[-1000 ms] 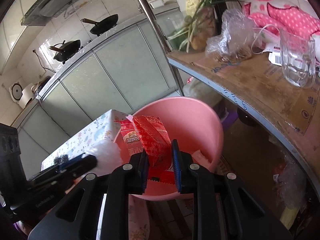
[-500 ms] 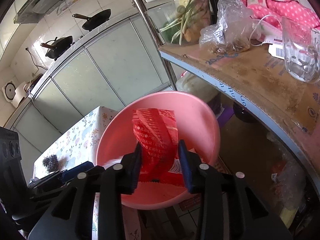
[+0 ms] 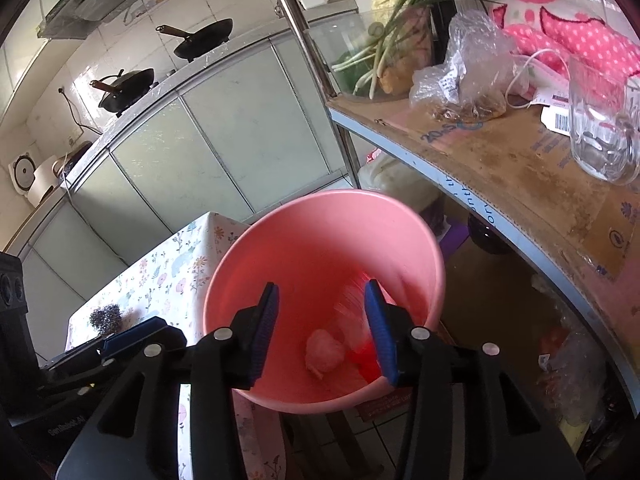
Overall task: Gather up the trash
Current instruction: 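Open both grippers to drop the white bag and red packet into the bucket, then move both open grippers back over the remaining trash on the table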
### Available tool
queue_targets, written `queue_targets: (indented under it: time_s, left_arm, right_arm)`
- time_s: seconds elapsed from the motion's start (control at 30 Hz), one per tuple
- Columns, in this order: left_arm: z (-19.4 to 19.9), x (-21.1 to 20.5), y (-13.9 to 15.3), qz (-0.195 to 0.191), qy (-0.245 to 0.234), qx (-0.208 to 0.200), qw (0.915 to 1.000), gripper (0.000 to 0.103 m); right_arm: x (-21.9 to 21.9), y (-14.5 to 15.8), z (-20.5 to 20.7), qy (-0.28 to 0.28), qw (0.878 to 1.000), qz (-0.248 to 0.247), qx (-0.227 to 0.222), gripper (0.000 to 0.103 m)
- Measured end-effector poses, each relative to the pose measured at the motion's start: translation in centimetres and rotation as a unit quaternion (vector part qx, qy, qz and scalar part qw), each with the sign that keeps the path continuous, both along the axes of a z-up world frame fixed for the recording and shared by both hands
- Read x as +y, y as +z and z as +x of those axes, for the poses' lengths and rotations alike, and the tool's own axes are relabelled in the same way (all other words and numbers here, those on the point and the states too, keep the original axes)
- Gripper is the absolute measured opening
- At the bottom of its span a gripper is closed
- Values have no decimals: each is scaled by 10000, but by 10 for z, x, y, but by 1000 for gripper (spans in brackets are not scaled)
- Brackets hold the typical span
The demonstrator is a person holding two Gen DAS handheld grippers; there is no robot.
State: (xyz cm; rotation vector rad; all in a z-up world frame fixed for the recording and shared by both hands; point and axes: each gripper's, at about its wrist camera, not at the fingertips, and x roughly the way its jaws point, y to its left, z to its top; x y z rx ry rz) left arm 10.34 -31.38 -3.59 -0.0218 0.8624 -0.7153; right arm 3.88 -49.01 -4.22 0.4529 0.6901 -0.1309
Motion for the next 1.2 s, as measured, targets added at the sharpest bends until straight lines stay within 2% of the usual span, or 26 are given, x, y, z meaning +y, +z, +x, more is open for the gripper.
queue_targets:
  time_s: [0.47, 0.67, 1.07, 1.2]
  left_arm:
    - [-31, 46, 37, -166, 273, -348, 9989, 45]
    - [-50, 76, 49, -70, 399, -587, 9975, 45]
    - [-82, 158, 61, 190, 942, -981, 9905, 48]
    - [-89, 194, 61, 263, 1268, -1063, 9859, 55]
  right_arm:
    - [45, 32, -23, 592, 9974, -193, -351, 46]
    - [70, 40, -31, 889, 9950, -186, -423, 46]
    - [117, 43, -44, 1452, 9884, -218, -389, 46]
    - [131, 40, -45, 1622, 9859, -213, -348, 46]
